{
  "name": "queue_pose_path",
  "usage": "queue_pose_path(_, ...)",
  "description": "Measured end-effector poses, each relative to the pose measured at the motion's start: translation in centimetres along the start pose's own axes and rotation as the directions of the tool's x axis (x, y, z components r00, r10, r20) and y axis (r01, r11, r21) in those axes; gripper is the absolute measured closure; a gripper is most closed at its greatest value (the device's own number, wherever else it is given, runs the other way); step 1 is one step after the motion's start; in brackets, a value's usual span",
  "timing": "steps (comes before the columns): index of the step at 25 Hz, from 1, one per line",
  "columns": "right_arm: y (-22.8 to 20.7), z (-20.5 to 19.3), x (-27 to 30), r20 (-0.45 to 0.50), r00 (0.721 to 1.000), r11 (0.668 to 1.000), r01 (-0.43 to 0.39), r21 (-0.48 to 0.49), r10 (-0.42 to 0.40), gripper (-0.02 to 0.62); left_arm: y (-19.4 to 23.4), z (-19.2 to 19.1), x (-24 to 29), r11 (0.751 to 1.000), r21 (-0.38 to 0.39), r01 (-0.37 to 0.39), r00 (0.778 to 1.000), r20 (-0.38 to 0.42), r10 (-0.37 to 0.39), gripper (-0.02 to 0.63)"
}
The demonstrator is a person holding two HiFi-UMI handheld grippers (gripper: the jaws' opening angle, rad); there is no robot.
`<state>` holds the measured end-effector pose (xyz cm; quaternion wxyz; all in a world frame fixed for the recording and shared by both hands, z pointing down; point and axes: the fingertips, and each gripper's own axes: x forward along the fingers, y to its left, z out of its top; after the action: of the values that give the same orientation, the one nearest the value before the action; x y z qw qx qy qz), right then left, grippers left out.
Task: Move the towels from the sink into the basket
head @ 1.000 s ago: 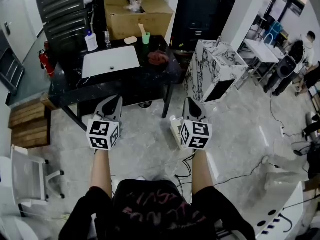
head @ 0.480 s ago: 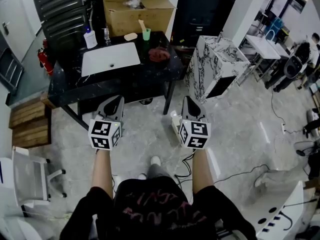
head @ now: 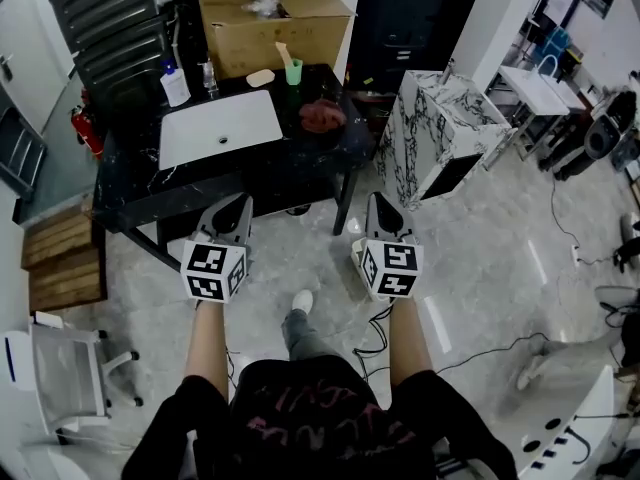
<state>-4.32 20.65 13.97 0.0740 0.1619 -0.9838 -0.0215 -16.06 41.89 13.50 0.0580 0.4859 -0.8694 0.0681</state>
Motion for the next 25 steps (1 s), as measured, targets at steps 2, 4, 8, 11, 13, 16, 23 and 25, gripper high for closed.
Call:
queue_pose_path(2, -0.3, -0.1, 2.3, 0.0, 1.0, 1.0, 0.001, 0.004, -0.001, 0.58, 1.0, -0.1, 1.8, 1.0, 0.016, 0.007, 1.0, -0.012, -0.007, 0.589)
queue_pose_path(4, -0.5, -0.4, 4.7, -0.004, 1.0, 1.0, 0.001, 0.008, -0.001, 0.58, 2.2, -0.6, 3.8, 1.0, 0.023, 0.013, 1.0, -0.026, -0.012, 0.589)
queue_pose_path(8, -1.1, -0.9, 9.5, -0.02, 1.0, 1.0, 0.008, 0.017, -0.007, 0.58, 4.8, -1.7, 8.1, 1.0, 0.011, 0.02, 0.998, -0.053, -0.02, 0.589)
queue_pose_path(11, -2.2, -1.3, 13.0, -0.036, 0.999, 0.999, 0.023, 0.028, -0.022, 0.58, 6.2, -2.1, 11.7, 0.999, 0.004, 0.036, 0.997, -0.065, -0.036, 0.589)
queue_pose_path(13, -2.9, -1.2, 15.4, -0.044, 0.999, 0.999, 0.03, 0.034, -0.029, 0.58, 7.1, -2.0, 14.3, 0.999, -0.002, 0.047, 0.996, -0.075, -0.047, 0.589)
queue_pose_path(16, -3.9, -0.8, 18.7, -0.053, 0.998, 0.999, 0.034, 0.043, -0.031, 0.58, 8.2, -1.7, 17.7, 0.998, -0.007, 0.064, 0.994, -0.084, -0.064, 0.589)
queue_pose_path(23, -5.3, -0.2, 24.7, -0.067, 0.997, 0.998, 0.032, 0.05, -0.029, 0.58, 10.4, -0.9, 23.5, 0.997, -0.01, 0.08, 0.992, -0.096, -0.081, 0.589)
queue_pose_path(25, -5.5, 0.1, 26.2, -0.063, 0.998, 0.999, 0.02, 0.048, -0.017, 0.58, 11.1, -0.5, 24.8, 0.997, -0.013, 0.076, 0.993, -0.092, -0.077, 0.589)
